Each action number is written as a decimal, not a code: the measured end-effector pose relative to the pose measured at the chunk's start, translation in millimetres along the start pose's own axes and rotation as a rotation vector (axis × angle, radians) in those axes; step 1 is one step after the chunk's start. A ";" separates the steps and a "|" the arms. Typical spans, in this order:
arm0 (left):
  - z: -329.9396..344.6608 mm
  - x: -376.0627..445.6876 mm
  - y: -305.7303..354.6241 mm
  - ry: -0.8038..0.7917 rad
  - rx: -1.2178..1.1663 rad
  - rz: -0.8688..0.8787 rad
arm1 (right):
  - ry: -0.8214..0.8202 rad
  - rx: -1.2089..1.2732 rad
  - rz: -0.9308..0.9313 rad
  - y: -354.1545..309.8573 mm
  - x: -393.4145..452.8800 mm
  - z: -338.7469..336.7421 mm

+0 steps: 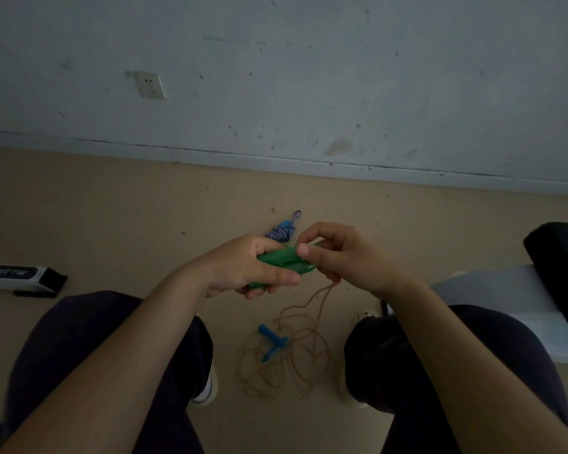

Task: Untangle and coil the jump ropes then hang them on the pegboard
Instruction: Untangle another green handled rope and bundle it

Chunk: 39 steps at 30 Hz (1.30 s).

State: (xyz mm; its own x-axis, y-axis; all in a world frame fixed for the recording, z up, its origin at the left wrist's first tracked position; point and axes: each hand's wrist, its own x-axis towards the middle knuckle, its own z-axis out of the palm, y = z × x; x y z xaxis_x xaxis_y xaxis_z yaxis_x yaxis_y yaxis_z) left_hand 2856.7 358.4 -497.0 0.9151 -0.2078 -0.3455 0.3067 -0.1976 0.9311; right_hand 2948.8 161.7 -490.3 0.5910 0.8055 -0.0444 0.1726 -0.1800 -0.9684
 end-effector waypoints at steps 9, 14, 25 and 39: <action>-5.6 -0.7 -1.4 0.007 -0.003 -0.015 | 0.147 -0.078 -0.049 -3.9 1.2 -5.9; -3.3 1.0 -2.9 -0.058 0.025 -0.031 | 0.118 -0.107 -0.019 -3.4 -0.5 -8.1; -17.8 6.7 -4.5 0.550 -0.381 0.200 | 0.450 0.065 0.081 3.7 6.6 -12.2; -1.3 3.5 -6.6 -0.150 0.215 -0.144 | 0.161 -0.198 0.009 -7.1 4.1 4.1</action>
State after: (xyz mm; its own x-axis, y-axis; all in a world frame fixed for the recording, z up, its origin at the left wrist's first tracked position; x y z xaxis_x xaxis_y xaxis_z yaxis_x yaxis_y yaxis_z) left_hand 2858.1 360.2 -504.2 0.8125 -0.2991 -0.5003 0.3529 -0.4307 0.8306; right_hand 2946.8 168.6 -484.6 0.7085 0.7057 0.0019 0.3081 -0.3070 -0.9004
